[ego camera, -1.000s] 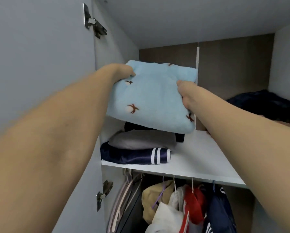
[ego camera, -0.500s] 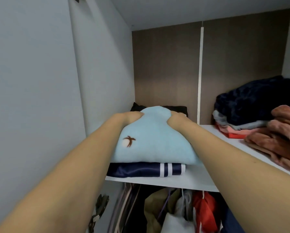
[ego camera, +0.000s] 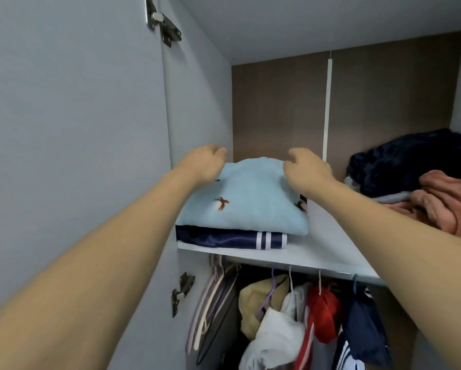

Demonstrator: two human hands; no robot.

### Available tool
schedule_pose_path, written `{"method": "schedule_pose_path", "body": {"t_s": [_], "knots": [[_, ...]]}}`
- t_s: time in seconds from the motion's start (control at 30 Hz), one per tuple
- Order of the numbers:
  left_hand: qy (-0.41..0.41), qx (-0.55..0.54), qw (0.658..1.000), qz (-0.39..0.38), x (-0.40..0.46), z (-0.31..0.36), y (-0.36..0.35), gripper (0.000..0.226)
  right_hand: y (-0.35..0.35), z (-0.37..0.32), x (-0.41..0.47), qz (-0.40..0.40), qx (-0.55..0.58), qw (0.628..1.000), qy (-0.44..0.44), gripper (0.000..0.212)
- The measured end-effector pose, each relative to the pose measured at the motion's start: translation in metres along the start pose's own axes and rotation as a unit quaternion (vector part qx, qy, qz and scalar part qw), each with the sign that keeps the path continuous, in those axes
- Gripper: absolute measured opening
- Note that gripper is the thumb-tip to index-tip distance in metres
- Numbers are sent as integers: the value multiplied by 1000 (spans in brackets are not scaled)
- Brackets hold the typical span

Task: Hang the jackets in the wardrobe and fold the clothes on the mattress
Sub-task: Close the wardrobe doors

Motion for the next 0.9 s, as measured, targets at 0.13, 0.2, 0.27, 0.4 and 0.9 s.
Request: {"method": "schedule_pose_path", "body": {"t_s": [0.13, 0.2, 0.27, 0.4, 0.9], "knots": [[34, 4, 999, 41, -72, 3, 35, 52, 29, -40, -51, 45, 15, 993, 108, 47], [43, 17, 997, 55, -105, 9, 53, 52, 42, -62, -76, 56, 42, 987, 142, 49], [48, 34, 996, 64, -137, 16, 70, 54, 49, -83, -98, 46, 73, 982, 166, 51], [43, 43, 996, 70, -198, 33, 105, 54, 60, -121, -135, 2, 137, 971, 195, 55], [95, 273, 934, 210, -357, 36, 247, 28, 179, -341, -256, 304, 24, 810, 500, 66]]}}
Point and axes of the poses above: each hand's wrist, its own x-axis towards the middle knuckle, its own y-axis out of the back of the hand, z = x × y, the point moved 8 cm from there along x, towards the middle knuckle, and after that the axes turned 11 degrees about -x, right-handed, at the moved point
